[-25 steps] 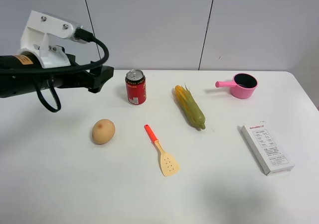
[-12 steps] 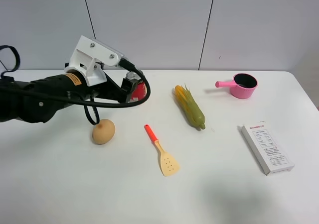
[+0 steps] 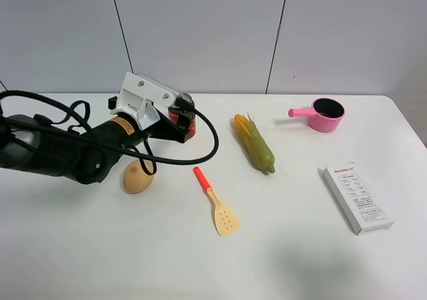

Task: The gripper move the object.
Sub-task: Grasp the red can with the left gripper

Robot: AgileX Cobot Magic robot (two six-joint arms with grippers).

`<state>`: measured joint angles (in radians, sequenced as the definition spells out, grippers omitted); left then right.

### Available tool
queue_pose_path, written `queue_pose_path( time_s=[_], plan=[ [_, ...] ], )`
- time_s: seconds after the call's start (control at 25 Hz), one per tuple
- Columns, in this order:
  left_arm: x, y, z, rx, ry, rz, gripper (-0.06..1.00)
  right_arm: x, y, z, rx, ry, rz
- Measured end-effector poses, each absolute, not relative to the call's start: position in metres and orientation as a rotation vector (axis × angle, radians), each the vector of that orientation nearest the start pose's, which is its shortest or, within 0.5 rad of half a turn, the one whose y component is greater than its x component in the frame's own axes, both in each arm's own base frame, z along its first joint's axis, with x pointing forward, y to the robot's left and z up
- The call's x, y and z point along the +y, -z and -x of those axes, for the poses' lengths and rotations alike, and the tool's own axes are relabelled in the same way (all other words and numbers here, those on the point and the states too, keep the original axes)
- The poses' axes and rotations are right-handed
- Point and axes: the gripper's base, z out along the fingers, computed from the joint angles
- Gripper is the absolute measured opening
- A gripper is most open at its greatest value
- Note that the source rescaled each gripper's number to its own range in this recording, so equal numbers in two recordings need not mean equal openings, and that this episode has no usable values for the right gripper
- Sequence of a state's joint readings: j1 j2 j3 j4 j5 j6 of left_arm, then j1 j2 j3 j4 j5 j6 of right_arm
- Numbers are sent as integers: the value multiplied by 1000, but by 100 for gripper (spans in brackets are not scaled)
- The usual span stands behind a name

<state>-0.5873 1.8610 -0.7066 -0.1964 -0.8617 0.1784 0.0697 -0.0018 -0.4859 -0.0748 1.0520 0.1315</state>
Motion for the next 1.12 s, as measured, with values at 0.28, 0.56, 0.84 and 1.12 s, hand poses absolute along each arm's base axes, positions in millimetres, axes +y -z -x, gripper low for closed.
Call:
queue_pose_path(
  time_s=[0.28, 0.56, 0.84, 1.12],
  plan=[
    [-181, -128, -299, 1751, 251, -447, 100, -6, -274, 3, 2045, -36, -66],
    [-181, -120, -319, 1741, 233, -427, 100, -6, -274, 3, 2045, -36, -66],
    [-192, -113, -338, 1723, 241, -431, 100, -6, -274, 3, 2045, -36, -66],
    [-200, -99, -354, 1722, 241, -437, 100, -6, -274, 3, 2045, -36, -66]
  ],
)
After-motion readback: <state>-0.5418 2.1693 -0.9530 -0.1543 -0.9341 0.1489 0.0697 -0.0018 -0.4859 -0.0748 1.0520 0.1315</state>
